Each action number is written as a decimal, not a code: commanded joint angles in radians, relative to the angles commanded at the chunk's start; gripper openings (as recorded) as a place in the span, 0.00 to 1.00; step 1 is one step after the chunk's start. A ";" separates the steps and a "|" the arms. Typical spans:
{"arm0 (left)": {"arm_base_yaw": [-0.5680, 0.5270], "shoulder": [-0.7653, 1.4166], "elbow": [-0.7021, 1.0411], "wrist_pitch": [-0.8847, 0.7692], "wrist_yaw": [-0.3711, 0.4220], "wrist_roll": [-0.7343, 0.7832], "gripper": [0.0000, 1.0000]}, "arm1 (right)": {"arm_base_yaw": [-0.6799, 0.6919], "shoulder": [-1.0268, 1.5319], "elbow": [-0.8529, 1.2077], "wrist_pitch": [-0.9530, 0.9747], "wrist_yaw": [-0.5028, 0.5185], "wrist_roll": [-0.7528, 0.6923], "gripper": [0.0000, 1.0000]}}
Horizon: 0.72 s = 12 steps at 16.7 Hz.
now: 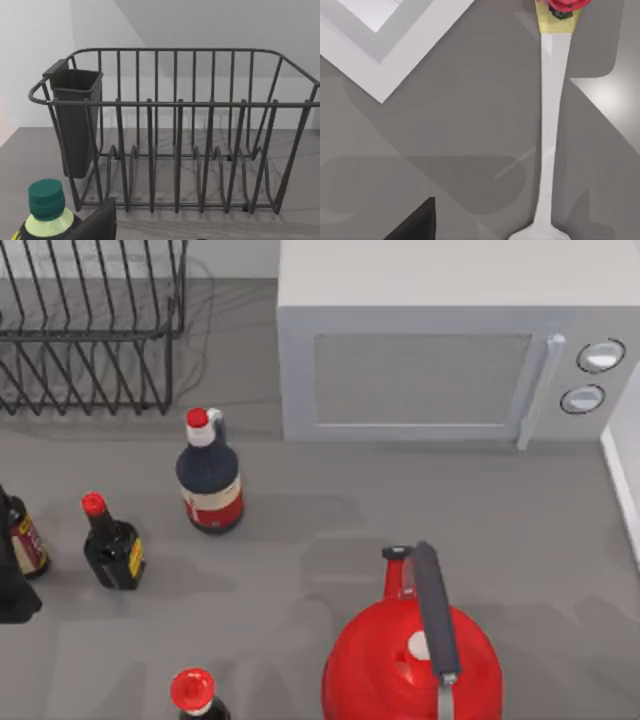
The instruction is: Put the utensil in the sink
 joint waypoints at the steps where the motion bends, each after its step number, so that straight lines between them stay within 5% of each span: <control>1: 0.000 0.000 0.000 0.000 0.000 0.000 1.00 | -0.001 0.011 -0.014 0.023 0.000 0.001 1.00; 12: 0.000 0.000 0.000 0.000 0.000 0.000 1.00 | -0.001 0.216 -0.238 0.455 0.000 0.006 1.00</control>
